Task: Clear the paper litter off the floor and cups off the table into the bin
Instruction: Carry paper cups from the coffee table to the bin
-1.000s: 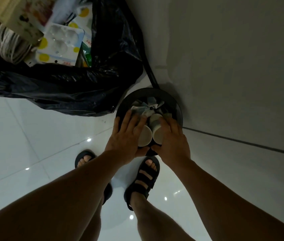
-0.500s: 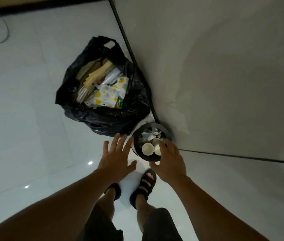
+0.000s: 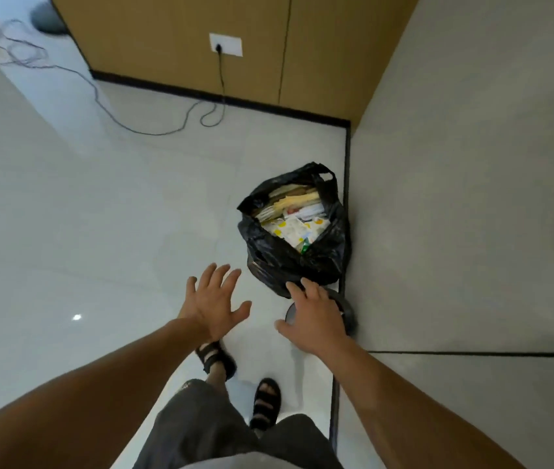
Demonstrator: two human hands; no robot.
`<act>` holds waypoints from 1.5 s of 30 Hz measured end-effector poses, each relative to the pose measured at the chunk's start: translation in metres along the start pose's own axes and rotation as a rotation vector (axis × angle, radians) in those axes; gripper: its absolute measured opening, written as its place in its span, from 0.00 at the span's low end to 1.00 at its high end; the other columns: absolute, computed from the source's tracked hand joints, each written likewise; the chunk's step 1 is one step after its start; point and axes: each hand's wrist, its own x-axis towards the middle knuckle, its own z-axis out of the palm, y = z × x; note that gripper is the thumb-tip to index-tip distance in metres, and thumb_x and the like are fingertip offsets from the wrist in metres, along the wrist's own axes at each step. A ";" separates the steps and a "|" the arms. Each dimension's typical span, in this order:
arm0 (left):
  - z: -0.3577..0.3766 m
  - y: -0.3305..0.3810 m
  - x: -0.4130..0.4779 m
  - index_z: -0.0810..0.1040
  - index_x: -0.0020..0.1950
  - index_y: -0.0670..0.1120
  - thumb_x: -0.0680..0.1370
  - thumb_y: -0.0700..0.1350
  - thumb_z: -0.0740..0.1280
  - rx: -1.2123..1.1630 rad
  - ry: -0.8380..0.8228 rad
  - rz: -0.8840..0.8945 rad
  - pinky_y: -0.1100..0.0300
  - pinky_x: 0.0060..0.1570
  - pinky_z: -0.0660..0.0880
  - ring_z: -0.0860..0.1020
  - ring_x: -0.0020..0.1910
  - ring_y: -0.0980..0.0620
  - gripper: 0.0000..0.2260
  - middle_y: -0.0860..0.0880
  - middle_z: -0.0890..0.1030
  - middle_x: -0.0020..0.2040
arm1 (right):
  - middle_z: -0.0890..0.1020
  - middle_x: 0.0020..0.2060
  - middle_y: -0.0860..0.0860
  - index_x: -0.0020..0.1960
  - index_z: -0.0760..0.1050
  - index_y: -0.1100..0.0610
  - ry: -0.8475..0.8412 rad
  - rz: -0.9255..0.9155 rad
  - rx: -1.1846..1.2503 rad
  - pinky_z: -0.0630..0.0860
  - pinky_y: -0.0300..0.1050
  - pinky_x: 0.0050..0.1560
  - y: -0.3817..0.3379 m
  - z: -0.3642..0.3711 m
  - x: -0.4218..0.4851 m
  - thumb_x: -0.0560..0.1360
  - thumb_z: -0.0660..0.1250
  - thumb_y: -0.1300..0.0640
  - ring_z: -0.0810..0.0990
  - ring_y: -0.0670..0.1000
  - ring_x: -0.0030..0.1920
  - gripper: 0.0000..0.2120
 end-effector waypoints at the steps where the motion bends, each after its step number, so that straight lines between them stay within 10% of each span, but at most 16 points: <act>1: -0.001 -0.007 -0.020 0.50 0.78 0.53 0.77 0.67 0.50 -0.015 0.008 -0.049 0.40 0.73 0.48 0.46 0.78 0.46 0.33 0.49 0.52 0.79 | 0.51 0.79 0.53 0.79 0.51 0.48 -0.009 -0.044 -0.032 0.58 0.56 0.72 -0.013 -0.005 -0.005 0.74 0.63 0.36 0.49 0.56 0.78 0.40; 26: 0.054 -0.327 -0.564 0.55 0.76 0.54 0.76 0.68 0.51 -0.376 0.455 -1.153 0.42 0.72 0.49 0.49 0.77 0.47 0.32 0.50 0.55 0.78 | 0.52 0.79 0.51 0.79 0.50 0.46 -0.174 -1.044 -0.507 0.57 0.55 0.72 -0.560 0.168 -0.207 0.74 0.62 0.34 0.51 0.55 0.77 0.40; 45: 0.079 -0.554 -0.755 0.55 0.77 0.53 0.77 0.65 0.53 -0.575 0.545 -1.705 0.45 0.73 0.52 0.52 0.76 0.50 0.31 0.52 0.56 0.77 | 0.54 0.78 0.52 0.79 0.50 0.49 -0.264 -1.622 -0.767 0.67 0.55 0.67 -0.949 0.326 -0.263 0.74 0.63 0.37 0.59 0.58 0.74 0.40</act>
